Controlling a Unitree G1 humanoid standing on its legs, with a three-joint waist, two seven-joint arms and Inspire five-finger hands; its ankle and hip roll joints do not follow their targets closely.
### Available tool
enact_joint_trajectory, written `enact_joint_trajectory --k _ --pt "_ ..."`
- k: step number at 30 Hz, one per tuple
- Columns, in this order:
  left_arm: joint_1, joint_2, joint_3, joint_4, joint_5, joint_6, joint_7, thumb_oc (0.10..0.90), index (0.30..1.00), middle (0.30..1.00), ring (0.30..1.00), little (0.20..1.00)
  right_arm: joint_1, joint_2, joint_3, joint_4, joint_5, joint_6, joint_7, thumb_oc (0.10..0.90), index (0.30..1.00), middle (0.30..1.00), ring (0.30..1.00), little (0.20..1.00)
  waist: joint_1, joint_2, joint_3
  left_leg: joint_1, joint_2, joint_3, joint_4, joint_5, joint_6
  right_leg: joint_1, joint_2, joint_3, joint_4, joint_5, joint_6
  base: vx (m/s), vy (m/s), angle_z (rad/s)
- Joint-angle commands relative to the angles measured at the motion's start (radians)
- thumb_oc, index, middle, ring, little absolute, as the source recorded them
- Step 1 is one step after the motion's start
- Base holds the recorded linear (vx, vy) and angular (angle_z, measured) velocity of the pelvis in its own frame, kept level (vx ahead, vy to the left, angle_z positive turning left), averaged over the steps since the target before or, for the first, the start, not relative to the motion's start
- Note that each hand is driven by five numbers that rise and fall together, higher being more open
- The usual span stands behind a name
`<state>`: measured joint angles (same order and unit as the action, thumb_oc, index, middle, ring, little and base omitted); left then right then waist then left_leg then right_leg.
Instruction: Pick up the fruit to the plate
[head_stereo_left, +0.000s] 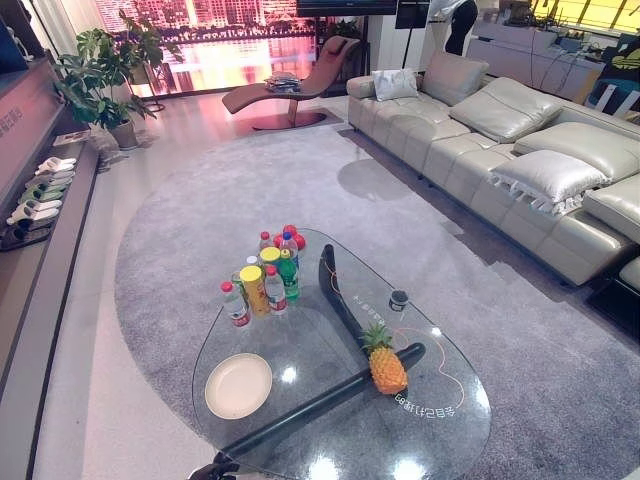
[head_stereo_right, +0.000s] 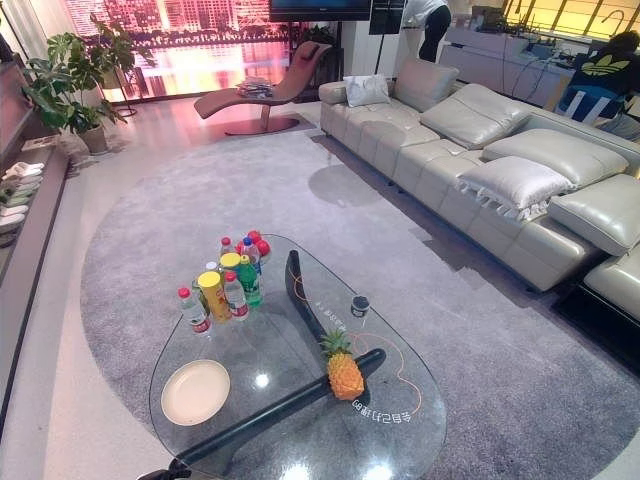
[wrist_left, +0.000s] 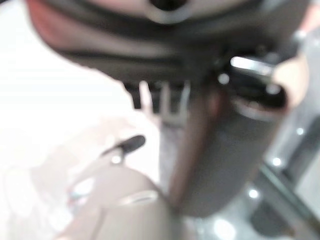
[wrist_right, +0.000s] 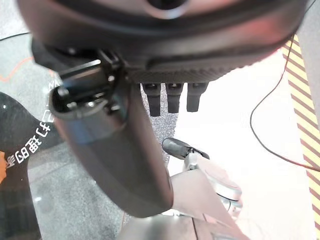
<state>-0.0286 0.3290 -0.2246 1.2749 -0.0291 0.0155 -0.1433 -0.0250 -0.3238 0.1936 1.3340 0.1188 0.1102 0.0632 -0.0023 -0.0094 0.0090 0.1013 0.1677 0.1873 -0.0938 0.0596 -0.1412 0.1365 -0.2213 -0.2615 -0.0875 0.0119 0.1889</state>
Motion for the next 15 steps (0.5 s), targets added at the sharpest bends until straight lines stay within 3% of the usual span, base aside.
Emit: enact_joint_trajectory --k 1,15 --pt "-0.075 -0.012 -0.021 0.051 -0.009 -0.017 -0.012 0.800 0.900 0.900 0.900 0.900 -0.075 -0.012 -0.028 0.077 0.023 -0.012 -0.020 0.800 0.900 0.900 0.900 0.900 0.027 0.016 0.047 0.028 0.080 0.049 0.007 0.002 -0.036 -0.011 -0.064 -0.027 0.000 0.086 0.040 0.00 0.000 0.00" --pt "-0.077 -0.006 -0.025 0.047 -0.003 -0.008 -0.011 0.800 0.900 0.900 0.900 0.900 -0.073 -0.016 -0.038 0.075 0.047 -0.011 -0.026 0.800 0.900 0.900 0.900 0.900 0.024 0.014 0.053 0.035 0.080 0.048 0.007 -0.003 -0.035 -0.004 -0.061 -0.019 0.000 0.082 0.040 0.00 0.000 0.00"
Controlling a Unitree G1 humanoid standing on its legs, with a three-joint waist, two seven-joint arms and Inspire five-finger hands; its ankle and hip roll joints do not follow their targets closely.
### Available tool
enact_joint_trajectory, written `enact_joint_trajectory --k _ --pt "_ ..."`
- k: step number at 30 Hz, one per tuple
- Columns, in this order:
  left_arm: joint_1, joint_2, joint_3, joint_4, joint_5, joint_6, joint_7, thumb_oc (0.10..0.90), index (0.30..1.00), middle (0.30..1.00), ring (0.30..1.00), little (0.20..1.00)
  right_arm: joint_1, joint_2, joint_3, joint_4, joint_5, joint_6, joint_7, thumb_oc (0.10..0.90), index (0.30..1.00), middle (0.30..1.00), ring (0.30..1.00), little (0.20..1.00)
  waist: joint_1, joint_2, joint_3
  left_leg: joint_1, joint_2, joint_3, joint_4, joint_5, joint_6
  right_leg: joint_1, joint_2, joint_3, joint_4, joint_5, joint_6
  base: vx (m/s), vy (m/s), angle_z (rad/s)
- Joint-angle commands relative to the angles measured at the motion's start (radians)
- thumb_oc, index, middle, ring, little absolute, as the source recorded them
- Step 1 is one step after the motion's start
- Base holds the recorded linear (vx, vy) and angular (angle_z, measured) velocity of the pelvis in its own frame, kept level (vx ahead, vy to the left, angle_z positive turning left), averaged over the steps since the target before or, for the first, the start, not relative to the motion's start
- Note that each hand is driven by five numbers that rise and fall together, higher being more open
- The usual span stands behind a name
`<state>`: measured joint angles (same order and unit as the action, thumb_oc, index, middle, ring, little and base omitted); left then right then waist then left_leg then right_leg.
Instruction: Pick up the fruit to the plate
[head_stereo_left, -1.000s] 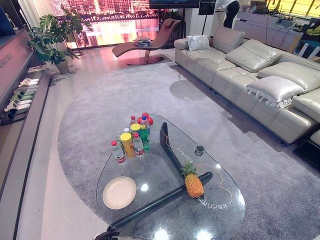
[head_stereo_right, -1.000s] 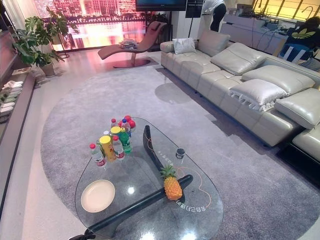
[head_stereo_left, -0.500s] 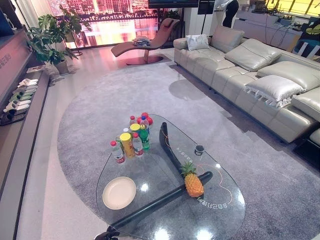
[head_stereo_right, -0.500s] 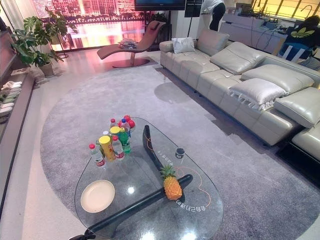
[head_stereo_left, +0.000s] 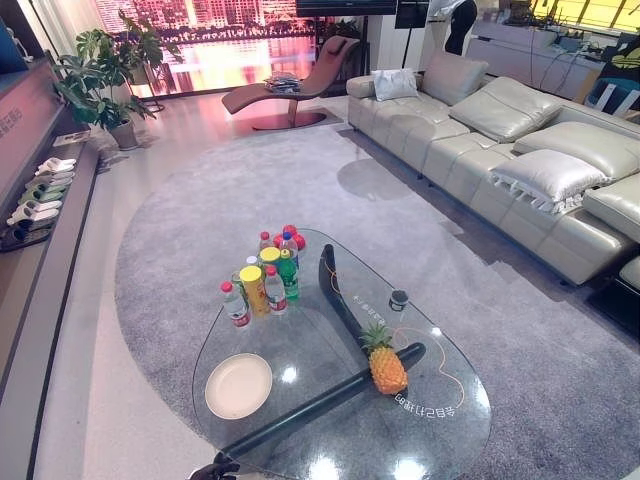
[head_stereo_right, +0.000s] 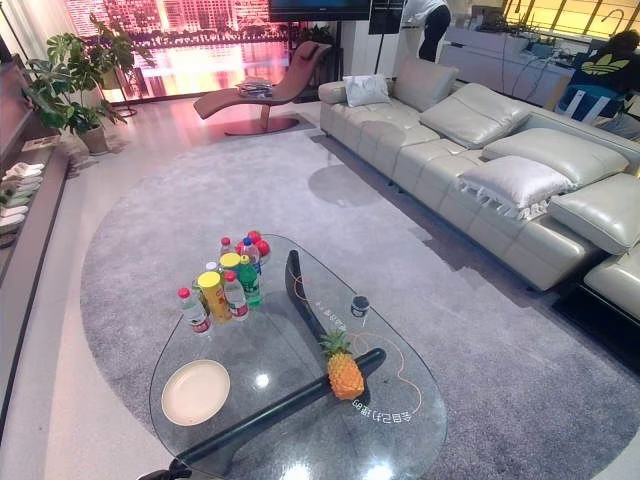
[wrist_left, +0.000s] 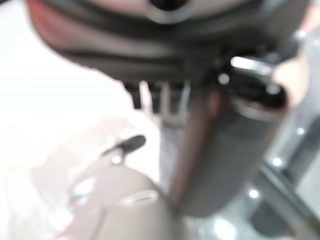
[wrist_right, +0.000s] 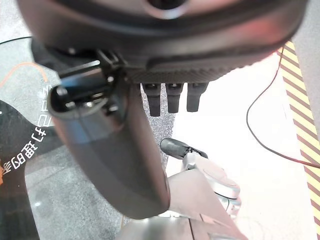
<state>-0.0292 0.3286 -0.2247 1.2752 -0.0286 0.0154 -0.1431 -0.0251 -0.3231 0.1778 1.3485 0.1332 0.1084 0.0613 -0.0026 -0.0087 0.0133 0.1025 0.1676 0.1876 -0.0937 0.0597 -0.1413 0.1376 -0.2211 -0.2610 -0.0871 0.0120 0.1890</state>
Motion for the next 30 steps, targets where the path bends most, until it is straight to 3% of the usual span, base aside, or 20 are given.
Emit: enact_joint_trajectory --k 1,8,14,22,23,27,30 --pt "-0.076 -0.005 -0.024 0.048 -0.005 -0.007 -0.011 0.800 0.900 0.900 0.900 0.900 -0.072 -0.018 -0.026 0.063 0.039 -0.013 -0.026 0.800 0.900 0.900 0.900 0.900 0.024 0.014 0.050 0.034 0.079 0.047 0.006 -0.002 -0.034 -0.005 -0.061 -0.020 0.000 0.083 0.040 0.04 0.000 0.00" --pt "-0.066 0.013 -0.026 0.037 -0.041 0.009 -0.009 0.800 0.900 0.900 0.900 0.900 -0.073 -0.051 -0.061 0.053 0.088 -0.014 -0.046 0.800 0.900 0.900 0.900 0.900 0.022 0.018 0.075 0.004 0.080 0.045 0.006 0.008 -0.036 -0.035 -0.063 -0.017 0.000 0.091 0.044 0.04 -0.012 0.00" --pt "-0.060 0.014 -0.020 0.024 -0.088 0.008 0.016 0.800 0.900 0.900 0.900 0.900 -0.067 -0.064 -0.068 0.061 0.062 -0.014 -0.045 0.800 0.900 0.900 0.900 0.900 0.025 0.035 0.118 -0.085 0.065 0.022 0.006 0.028 -0.030 -0.123 -0.073 -0.011 0.000 0.112 0.044 -0.03 0.015 0.00" --pt "-0.171 0.024 -0.037 0.006 -0.223 0.006 0.024 0.800 0.900 0.900 0.900 0.900 -0.168 -0.110 -0.033 0.043 0.049 -0.002 -0.041 0.800 0.900 0.900 0.900 0.900 0.007 0.061 0.295 -0.257 0.031 -0.022 0.006 0.050 -0.013 -0.311 -0.073 0.026 0.010 0.154 0.030 -0.18 0.047 0.00" --pt "-0.211 0.041 -0.031 0.002 -0.261 0.013 0.029 0.800 0.900 0.900 0.900 0.900 -0.201 -0.122 -0.005 0.030 0.039 -0.001 -0.045 0.800 0.900 0.900 0.900 0.900 0.007 0.056 0.343 -0.299 0.029 -0.029 0.006 0.056 -0.011 -0.354 -0.063 0.039 0.012 0.161 0.025 -0.20 -0.019 -0.08" --pt "-0.277 0.067 -0.030 -0.017 -0.382 -0.002 0.019 0.800 0.900 0.900 0.900 0.900 -0.259 -0.148 0.022 -0.006 0.097 -0.008 -0.079 0.800 0.900 0.900 0.900 0.900 0.003 0.053 0.425 -0.370 0.015 -0.042 0.006 0.070 -0.008 -0.431 -0.055 0.051 0.016 0.175 0.021 -0.16 0.000 -0.08" --pt "-0.338 0.087 -0.013 -0.056 -0.574 -0.028 -0.006 0.800 0.900 0.900 0.900 0.900 -0.315 -0.174 0.011 -0.040 0.152 -0.060 -0.161 0.800 0.900 0.900 0.900 0.900 0.002 0.052 0.473 -0.430 0.010 -0.043 0.006 0.092 -0.008 -0.505 -0.056 0.052 0.049 0.179 0.021 -0.14 0.006 -0.04"
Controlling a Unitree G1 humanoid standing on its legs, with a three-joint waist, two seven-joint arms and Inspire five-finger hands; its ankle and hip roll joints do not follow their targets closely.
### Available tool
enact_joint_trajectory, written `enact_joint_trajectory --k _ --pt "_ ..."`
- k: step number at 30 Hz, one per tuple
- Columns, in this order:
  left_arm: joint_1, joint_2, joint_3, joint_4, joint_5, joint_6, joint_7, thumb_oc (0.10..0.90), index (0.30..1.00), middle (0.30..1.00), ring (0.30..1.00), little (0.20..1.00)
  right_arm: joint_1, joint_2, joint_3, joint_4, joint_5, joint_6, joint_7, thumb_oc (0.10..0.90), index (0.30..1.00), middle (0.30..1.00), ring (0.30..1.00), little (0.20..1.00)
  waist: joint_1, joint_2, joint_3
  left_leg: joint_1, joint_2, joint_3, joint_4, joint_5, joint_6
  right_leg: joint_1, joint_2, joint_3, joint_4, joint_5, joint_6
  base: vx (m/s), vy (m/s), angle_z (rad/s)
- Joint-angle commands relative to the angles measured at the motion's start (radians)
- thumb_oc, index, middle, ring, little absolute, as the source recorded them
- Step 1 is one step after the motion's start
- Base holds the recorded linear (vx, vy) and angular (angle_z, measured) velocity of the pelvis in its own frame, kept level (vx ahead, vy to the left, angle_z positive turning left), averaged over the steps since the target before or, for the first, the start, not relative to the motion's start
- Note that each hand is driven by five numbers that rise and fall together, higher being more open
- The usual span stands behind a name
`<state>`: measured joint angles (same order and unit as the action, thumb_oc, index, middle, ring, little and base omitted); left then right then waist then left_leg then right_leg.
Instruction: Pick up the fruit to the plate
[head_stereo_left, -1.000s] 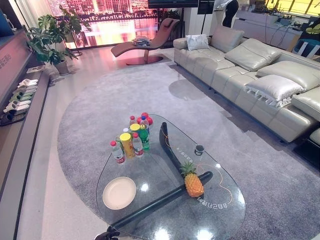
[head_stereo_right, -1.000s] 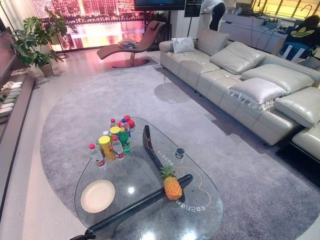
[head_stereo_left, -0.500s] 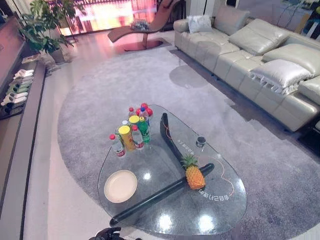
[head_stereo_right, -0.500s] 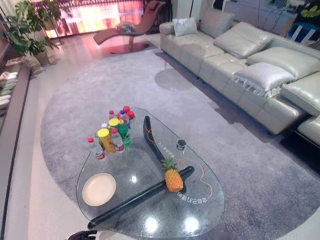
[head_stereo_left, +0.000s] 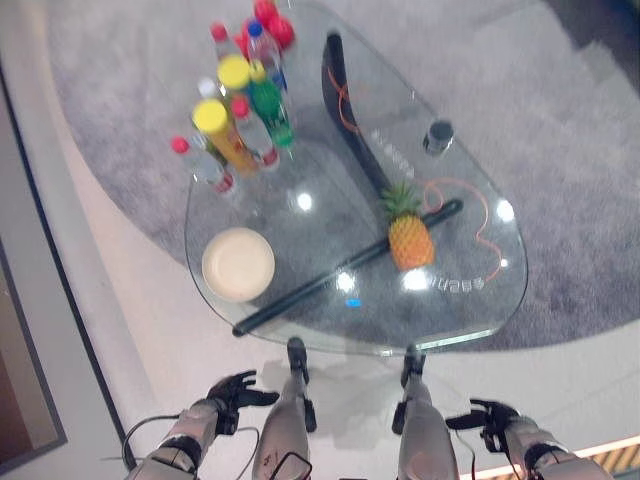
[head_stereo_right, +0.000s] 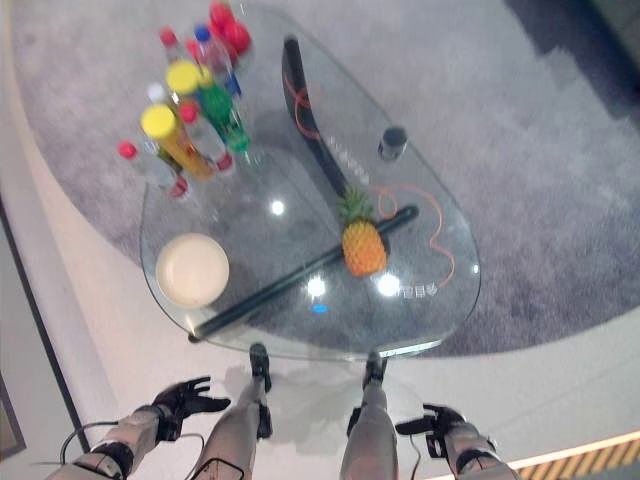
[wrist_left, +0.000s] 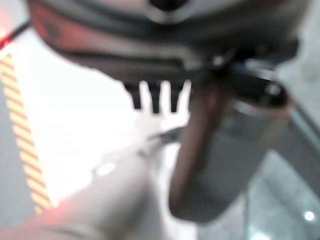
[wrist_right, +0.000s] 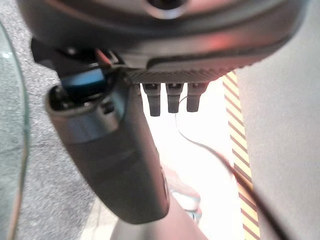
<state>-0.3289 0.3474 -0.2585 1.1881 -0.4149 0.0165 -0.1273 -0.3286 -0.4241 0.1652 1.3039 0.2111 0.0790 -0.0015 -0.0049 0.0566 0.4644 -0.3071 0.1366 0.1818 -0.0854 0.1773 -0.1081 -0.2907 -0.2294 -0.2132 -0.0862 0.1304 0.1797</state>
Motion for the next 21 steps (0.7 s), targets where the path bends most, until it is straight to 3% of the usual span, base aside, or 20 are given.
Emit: enact_joint_trajectory --k 1,4,9,15,17,21 --pt "-0.045 0.069 0.026 0.024 -0.218 -0.029 -0.021 0.800 0.900 0.900 0.900 0.900 -0.018 -0.077 0.020 0.000 0.081 -0.042 -0.112 0.800 0.900 0.900 0.900 0.900 0.005 -0.014 0.026 -0.029 0.041 -0.038 -0.002 -0.023 -0.041 -0.087 -0.048 0.004 0.054 0.059 0.030 -0.10 -0.020 0.01" --pt "-0.070 0.064 0.058 -0.041 -0.384 -0.078 0.005 0.800 0.900 0.900 0.900 0.900 -0.046 -0.088 -0.015 -0.059 0.131 -0.134 -0.231 0.800 0.900 0.900 0.900 0.900 0.010 -0.020 0.056 -0.099 0.036 -0.051 0.024 -0.017 -0.039 -0.166 -0.054 0.005 0.103 0.051 0.031 -0.11 -0.040 0.02" --pt "-0.077 0.058 0.108 -0.065 -0.526 -0.161 0.055 0.800 0.900 0.900 0.900 0.900 -0.072 -0.075 -0.043 -0.123 0.156 -0.254 -0.363 0.800 0.900 0.900 0.900 0.900 0.017 -0.038 0.056 -0.257 0.026 -0.096 0.166 -0.056 -0.036 -0.307 -0.067 0.015 0.207 0.025 0.032 -0.09 -0.057 0.03" --pt "-0.108 0.073 0.164 -0.069 -0.546 -0.219 0.164 0.800 0.900 0.900 0.900 0.900 -0.103 -0.072 -0.039 -0.179 0.178 -0.312 -0.441 0.800 0.900 0.900 0.900 0.900 0.017 -0.062 0.056 -0.366 0.033 -0.132 0.275 -0.090 -0.039 -0.405 -0.060 0.027 0.286 -0.001 0.028 -0.04 -0.056 0.05" --pt "-0.122 0.075 0.172 -0.082 -0.530 -0.271 0.219 0.800 0.900 0.900 0.900 0.900 -0.117 -0.073 -0.034 -0.197 0.187 -0.316 -0.469 0.800 0.900 0.900 0.900 0.900 0.016 -0.061 0.056 -0.392 0.029 -0.137 0.294 -0.095 -0.036 -0.438 -0.056 0.032 0.310 -0.006 0.024 -0.02 -0.016 0.09" --pt "-0.132 0.072 0.161 -0.104 -0.506 -0.295 0.262 0.800 0.900 0.900 0.900 0.900 -0.122 -0.073 -0.030 -0.201 0.200 -0.324 -0.484 0.800 0.900 0.900 0.900 0.900 0.018 -0.054 0.056 -0.422 0.021 -0.147 0.312 -0.100 -0.034 -0.466 -0.060 0.031 0.324 -0.007 0.021 -0.01 -0.009 0.05"
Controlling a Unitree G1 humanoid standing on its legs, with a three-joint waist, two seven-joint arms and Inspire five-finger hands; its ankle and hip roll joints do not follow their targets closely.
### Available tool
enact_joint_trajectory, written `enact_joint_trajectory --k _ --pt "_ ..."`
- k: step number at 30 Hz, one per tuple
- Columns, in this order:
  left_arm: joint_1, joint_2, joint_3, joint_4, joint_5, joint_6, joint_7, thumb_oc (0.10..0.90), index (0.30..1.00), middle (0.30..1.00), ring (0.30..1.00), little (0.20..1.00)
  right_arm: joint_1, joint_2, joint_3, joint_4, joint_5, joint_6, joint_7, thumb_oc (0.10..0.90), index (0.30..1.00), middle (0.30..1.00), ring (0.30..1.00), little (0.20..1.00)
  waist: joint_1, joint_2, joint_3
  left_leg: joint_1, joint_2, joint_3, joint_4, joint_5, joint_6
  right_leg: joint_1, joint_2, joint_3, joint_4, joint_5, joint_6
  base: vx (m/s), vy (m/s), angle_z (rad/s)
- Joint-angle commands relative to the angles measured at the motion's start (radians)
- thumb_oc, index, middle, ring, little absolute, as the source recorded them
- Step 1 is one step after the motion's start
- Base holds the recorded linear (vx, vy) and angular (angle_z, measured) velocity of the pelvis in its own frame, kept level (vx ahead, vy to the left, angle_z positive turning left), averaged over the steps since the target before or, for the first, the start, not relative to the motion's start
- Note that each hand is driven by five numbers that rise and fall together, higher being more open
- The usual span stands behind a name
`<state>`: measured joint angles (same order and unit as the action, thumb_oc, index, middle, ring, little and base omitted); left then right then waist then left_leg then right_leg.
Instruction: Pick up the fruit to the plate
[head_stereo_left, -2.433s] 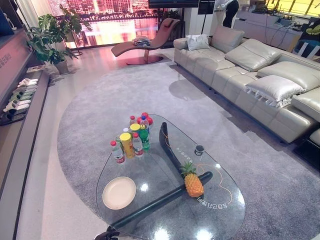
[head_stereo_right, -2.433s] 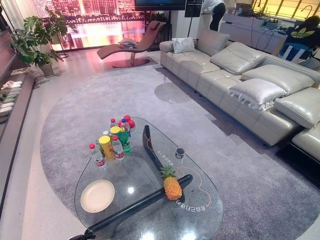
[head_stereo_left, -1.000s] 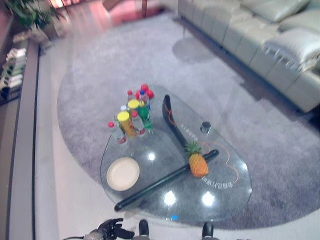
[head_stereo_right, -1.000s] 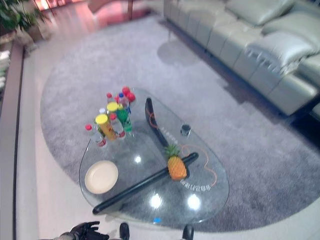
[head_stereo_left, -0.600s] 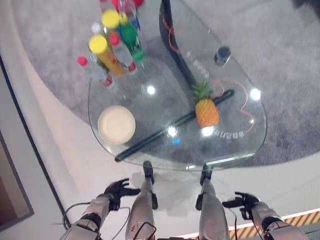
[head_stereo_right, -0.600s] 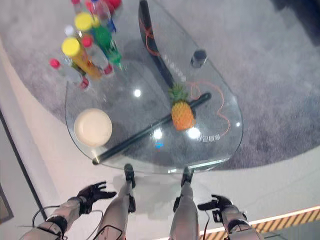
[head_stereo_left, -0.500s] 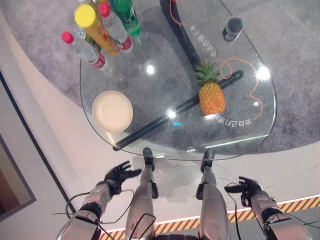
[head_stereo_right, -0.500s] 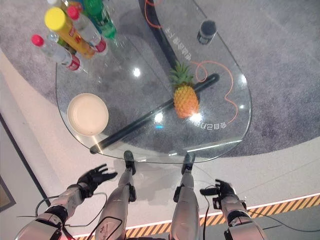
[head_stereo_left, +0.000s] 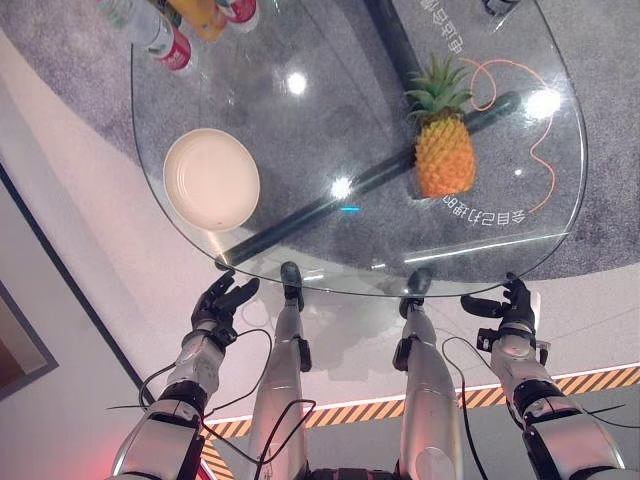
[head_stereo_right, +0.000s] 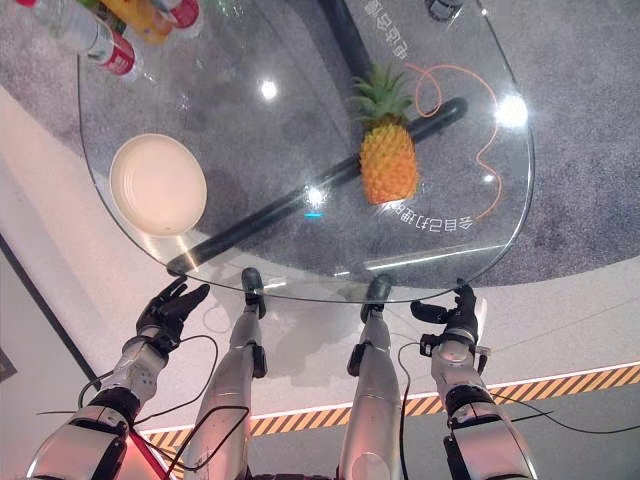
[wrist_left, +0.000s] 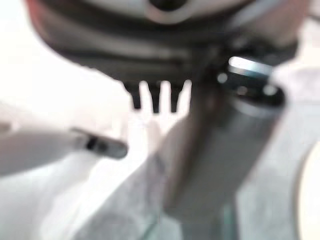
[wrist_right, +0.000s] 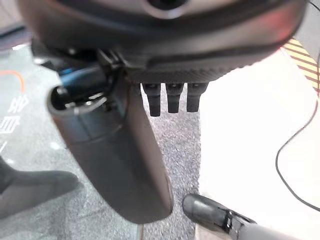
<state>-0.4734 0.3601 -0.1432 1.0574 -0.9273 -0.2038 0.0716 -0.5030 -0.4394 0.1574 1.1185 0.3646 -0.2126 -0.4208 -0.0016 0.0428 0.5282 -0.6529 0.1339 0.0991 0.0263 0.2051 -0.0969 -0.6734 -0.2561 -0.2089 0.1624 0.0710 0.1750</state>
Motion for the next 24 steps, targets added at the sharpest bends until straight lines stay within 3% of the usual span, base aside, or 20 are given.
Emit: enact_joint_trajectory --k 1,24 --pt "0.015 0.056 0.043 0.024 0.014 -0.083 0.068 0.800 0.900 0.900 0.900 0.900 0.053 -0.057 -0.023 -0.012 0.051 -0.039 -0.064 0.800 0.900 0.900 0.900 0.900 0.017 -0.038 -0.008 -0.083 0.020 -0.069 0.204 -0.129 -0.043 -0.093 -0.035 0.026 0.079 0.054 0.026 0.00 0.000 0.00" --pt "0.018 0.070 0.007 0.034 0.073 -0.056 0.055 0.800 0.900 0.900 0.900 0.900 0.023 -0.093 -0.006 0.029 0.080 -0.032 -0.049 0.800 0.900 0.900 0.900 0.900 0.027 -0.026 -0.008 -0.089 0.019 -0.069 0.155 -0.109 -0.042 -0.122 -0.042 0.006 0.062 0.082 0.030 0.00 0.000 0.00"
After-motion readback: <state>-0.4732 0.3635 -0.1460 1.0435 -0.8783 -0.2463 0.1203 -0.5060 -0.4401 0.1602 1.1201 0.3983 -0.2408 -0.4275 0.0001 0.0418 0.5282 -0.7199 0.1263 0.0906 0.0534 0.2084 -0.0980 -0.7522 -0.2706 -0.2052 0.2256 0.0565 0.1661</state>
